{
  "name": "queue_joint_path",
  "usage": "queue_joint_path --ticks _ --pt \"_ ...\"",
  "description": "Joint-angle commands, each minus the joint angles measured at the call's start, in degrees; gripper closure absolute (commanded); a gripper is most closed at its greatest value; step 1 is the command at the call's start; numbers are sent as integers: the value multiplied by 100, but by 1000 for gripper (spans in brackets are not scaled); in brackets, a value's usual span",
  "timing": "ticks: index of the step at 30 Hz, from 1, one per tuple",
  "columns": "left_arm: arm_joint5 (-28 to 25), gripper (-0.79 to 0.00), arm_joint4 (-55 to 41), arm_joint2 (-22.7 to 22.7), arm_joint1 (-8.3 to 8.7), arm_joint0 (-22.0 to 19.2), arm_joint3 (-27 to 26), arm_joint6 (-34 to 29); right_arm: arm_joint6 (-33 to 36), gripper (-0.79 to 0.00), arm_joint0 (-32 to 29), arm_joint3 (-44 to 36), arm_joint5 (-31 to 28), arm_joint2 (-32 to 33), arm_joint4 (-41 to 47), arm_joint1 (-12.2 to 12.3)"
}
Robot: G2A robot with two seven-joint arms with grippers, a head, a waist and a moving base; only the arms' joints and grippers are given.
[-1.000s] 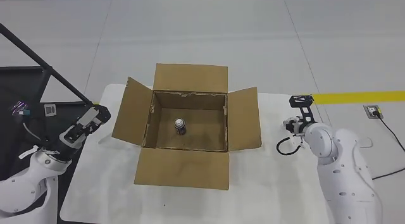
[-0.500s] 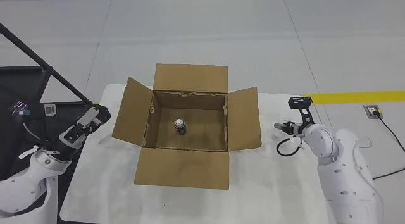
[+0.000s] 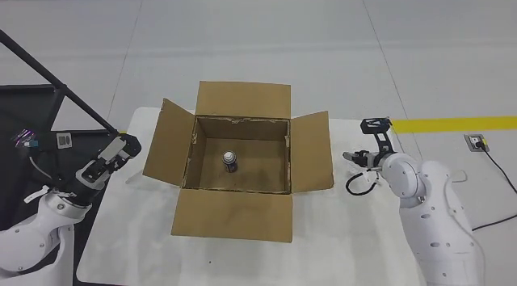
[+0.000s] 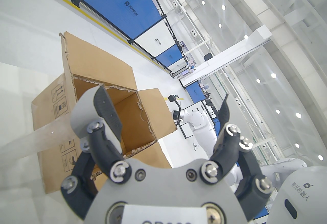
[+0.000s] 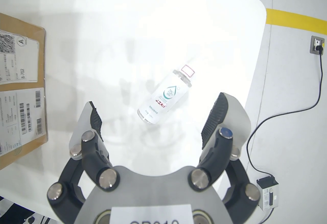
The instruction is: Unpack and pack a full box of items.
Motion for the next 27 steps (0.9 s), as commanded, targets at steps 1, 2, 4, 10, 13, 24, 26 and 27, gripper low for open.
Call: queue_joint_path --ticks 1,2,4,10,13,24,26,27 --pt "0 -785 0 0 0 0 0 0 -237 -785 -37 -297 19 -21 54 -3" --pt "8 -785 10 7 0 17 -27 46 -330 -785 -60 -497 50 -54 12 -4" --pt "10 -785 38 23 7 78 -101 122 -539 -785 -98 -967 124 -155 -16 -16" --pt "-4 -785 81 -3 41 188 -166 263 -838 -785 81 -1966 -132 -847 245 -100" --pt "-14 -785 81 -76 56 288 -183 391 -714 -785 452 -1915 -430 -1471 479 -184" --pt "-24 -785 -14 -250 82 463 -143 592 99 -785 2349 363 -951 -4169 1655 -901" --pt "-24 -785 -14 -250 82 463 -143 592 -20 -785 2609 941 -972 -4543 1864 -1096" --pt "-24 -785 -14 -250 82 463 -143 592 -125 -785 2713 1210 -974 -4716 1940 -1197"
